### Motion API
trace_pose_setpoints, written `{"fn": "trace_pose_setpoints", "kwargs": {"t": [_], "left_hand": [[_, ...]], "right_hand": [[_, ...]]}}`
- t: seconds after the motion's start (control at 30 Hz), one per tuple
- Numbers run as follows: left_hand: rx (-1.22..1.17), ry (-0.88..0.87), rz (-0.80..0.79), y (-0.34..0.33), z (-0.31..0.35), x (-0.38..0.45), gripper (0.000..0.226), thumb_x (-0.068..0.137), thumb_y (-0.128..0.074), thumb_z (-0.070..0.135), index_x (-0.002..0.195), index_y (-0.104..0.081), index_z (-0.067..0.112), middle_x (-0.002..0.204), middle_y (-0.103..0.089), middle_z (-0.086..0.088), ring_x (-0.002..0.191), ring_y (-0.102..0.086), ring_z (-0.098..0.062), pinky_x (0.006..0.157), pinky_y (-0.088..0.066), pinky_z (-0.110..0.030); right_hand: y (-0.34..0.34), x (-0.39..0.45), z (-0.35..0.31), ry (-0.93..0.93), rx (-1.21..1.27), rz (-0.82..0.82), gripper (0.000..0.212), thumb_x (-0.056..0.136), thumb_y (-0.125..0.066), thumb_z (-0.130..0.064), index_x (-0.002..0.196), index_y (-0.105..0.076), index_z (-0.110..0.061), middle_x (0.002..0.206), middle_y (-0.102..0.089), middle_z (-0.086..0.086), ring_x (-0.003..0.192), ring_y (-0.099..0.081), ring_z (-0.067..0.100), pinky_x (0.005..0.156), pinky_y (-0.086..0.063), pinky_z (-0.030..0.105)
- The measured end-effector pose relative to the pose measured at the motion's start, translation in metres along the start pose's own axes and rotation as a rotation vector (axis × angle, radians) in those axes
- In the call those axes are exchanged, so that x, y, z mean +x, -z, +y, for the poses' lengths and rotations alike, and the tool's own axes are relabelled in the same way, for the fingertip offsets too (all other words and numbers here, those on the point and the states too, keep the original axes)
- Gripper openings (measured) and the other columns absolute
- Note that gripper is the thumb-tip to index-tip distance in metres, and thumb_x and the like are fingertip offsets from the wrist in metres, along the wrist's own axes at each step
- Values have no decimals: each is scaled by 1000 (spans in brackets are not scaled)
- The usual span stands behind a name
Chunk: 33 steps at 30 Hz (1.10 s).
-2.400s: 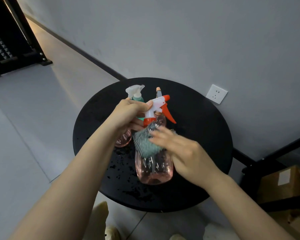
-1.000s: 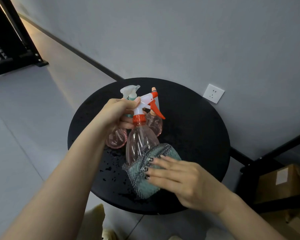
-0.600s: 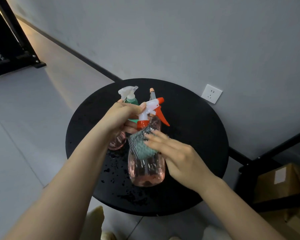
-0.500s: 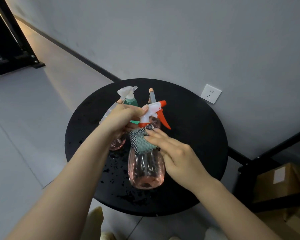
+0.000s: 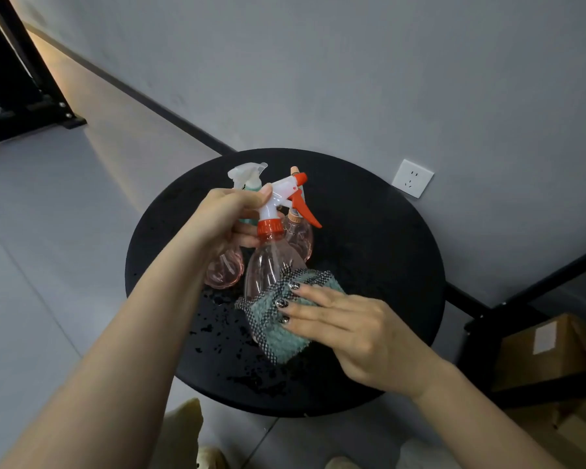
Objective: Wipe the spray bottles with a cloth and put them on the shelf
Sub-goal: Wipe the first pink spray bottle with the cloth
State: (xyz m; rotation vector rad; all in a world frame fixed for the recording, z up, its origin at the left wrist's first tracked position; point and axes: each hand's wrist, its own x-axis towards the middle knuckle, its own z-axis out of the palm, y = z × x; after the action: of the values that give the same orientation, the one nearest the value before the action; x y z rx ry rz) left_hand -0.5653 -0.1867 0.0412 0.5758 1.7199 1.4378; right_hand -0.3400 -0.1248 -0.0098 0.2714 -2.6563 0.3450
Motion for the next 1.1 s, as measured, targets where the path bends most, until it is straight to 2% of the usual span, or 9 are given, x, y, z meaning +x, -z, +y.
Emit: {"fn": "trace_pose_setpoints", "kwargs": {"t": [0.13, 0.23, 0.33, 0.43, 0.53, 0.77, 0.87, 0.97, 1.1], "left_hand": [[19, -19, -34, -9, -1, -3, 27, 88, -61, 29, 79, -65, 4, 83, -68, -18, 60, -60, -25, 46, -49, -24], [-7, -6, -53, -14, -4, -3, 27, 88, -61, 28, 73, -67, 7, 82, -69, -15, 68, -60, -26, 64, -46, -32], [25, 0, -50, -16, -6, -1, 33, 87, -62, 31, 59, -70, 13, 73, -72, -9, 62, -62, -20, 70, -49, -31], [16, 14, -53, -14, -6, -2, 28, 87, -62, 31, 70, -69, 9, 77, -70, -13, 60, -60, -22, 59, -48, -29], [-2, 8, -17, -9, -4, -2, 27, 86, -63, 30, 76, -65, 5, 77, -68, -15, 52, -60, -20, 44, -48, -22], [-11, -3, 24, 1, -2, -1, 27, 87, -62, 31, 85, -64, 5, 69, -72, -5, 49, -63, -15, 40, -50, -22], [-4, 4, 28, 0, -2, -1, 29, 86, -64, 32, 89, -63, 4, 73, -72, -8, 50, -63, -17, 43, -52, -22], [13, -8, 14, -5, -2, -2, 25, 86, -63, 31, 78, -64, 8, 66, -71, -5, 50, -62, -17, 44, -52, -22], [17, -8, -25, -12, -6, -1, 26, 86, -64, 32, 88, -66, 5, 88, -71, -19, 68, -63, -29, 68, -55, -38]], "right_hand": [[-2, 20, 4, -133, 30, 83, 55, 73, -47, 19, 120, -62, -6, 130, -58, 5, 130, -45, 21, 102, -44, 34], [-1, 30, 9, -296, 125, 143, 54, 78, -38, 10, 123, -60, -8, 133, -55, -1, 132, -42, 13, 107, -38, 24], [-4, 31, 6, -420, 207, 178, 53, 80, -40, 12, 124, -59, -10, 134, -51, -6, 132, -39, 7, 108, -30, 15], [-4, 25, 3, -354, 192, 130, 52, 81, -35, 9, 124, -59, -8, 134, -53, 0, 133, -38, 10, 109, -30, 17], [-1, 12, 3, -189, 140, 65, 45, 84, -41, 11, 121, -60, -4, 132, -55, 4, 133, -41, 18, 107, -38, 31], [0, -2, 0, 28, 3, -50, 38, 89, -41, 7, 117, -64, -6, 128, -60, 3, 130, -45, 22, 103, -43, 40], [-1, 1, 1, 5, 5, -25, 40, 86, -45, 11, 118, -63, -5, 129, -59, 5, 130, -46, 23, 102, -44, 40], [-2, 8, 1, -84, 65, 41, 50, 78, -50, 21, 120, -62, -4, 131, -57, 5, 131, -44, 22, 102, -44, 39], [-1, 22, 2, -318, 239, 117, 59, 75, -42, 21, 123, -60, -9, 134, -53, -3, 134, -38, 9, 107, -34, 18]]}}
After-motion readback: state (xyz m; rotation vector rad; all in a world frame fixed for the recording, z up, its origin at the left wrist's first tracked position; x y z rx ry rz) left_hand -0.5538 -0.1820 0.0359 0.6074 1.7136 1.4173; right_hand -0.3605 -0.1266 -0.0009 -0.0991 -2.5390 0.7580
